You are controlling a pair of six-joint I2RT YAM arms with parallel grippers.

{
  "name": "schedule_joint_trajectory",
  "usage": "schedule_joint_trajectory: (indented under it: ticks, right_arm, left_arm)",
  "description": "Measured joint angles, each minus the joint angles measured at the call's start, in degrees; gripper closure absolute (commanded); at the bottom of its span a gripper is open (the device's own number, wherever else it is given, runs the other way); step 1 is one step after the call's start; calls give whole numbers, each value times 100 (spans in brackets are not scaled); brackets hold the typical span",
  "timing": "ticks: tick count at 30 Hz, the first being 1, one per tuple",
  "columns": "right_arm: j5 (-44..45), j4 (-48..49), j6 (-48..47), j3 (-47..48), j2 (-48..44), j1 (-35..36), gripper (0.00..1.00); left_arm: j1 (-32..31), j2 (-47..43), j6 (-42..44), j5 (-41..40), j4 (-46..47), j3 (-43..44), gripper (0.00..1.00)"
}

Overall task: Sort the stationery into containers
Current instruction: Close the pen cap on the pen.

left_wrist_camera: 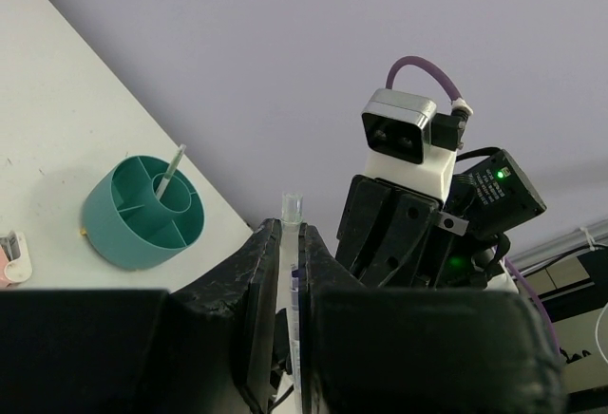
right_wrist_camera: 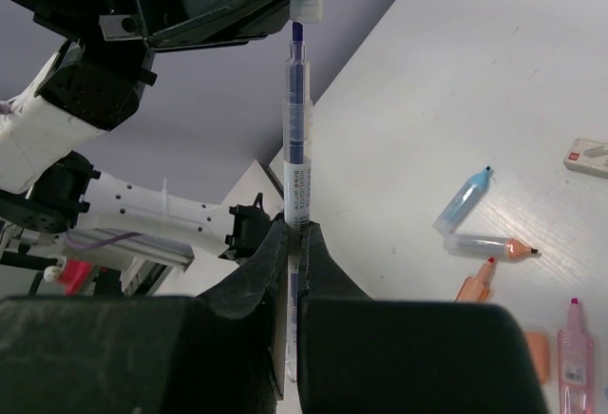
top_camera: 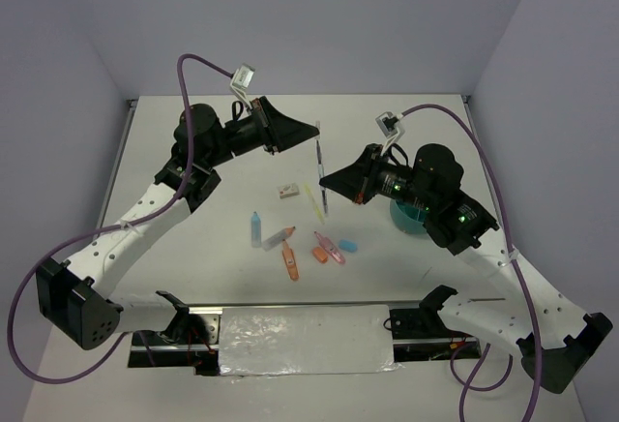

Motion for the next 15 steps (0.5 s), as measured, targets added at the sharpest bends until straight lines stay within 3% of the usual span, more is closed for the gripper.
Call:
schedule_joint_trajectory:
  ticks: [15]
  right_arm:
    - [59, -68, -31, 2, 0, 0, 100]
  left_arm:
    - [0, -2, -9, 2, 13, -52, 100]
